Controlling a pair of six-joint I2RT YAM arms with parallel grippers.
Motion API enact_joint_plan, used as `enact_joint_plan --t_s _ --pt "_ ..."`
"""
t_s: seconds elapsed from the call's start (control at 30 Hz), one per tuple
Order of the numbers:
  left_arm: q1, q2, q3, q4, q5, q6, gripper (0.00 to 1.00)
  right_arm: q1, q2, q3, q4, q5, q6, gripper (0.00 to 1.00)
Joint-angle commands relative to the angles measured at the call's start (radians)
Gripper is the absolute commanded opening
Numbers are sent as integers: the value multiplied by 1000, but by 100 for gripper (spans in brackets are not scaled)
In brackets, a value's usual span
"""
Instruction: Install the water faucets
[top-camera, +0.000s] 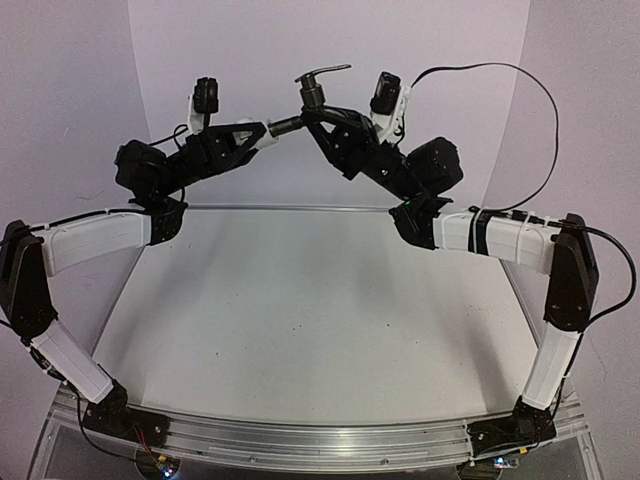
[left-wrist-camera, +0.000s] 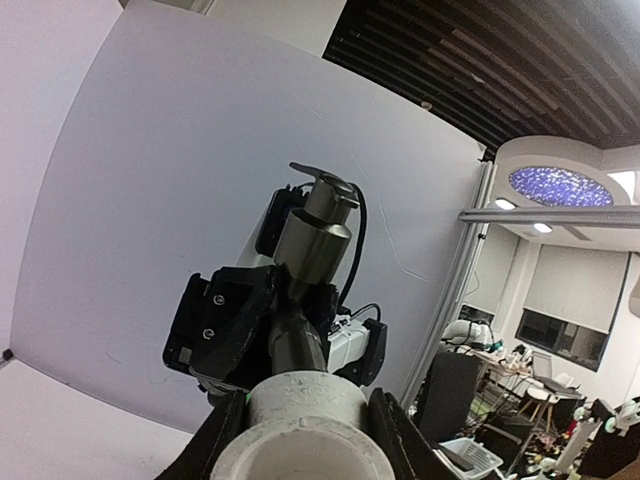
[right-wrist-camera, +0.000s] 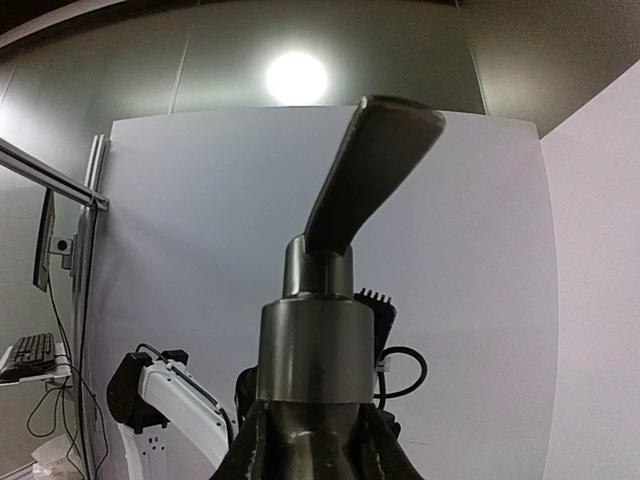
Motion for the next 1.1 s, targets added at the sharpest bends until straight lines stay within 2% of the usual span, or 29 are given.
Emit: enact_joint_plan --t_s 0.0,0.23,0.73,0.87,1.07 --pt "-37 -69 -3 -32 34 173 0 27 35 42 -194 45 -4 0" --pt "-36 -89 -33 -62 34 292 0 34 50 71 -254 45 10 0" --pt "-38 -147 -74 -292 -4 633 0 33 61 125 -436 24 52 0" --pt "-44 -162 -73 -372 -25 744 0 34 75 143 -448 14 82 0" --pt "-62 -178 -96 -378 -68 836 0 33 107 139 -376 10 194 0"
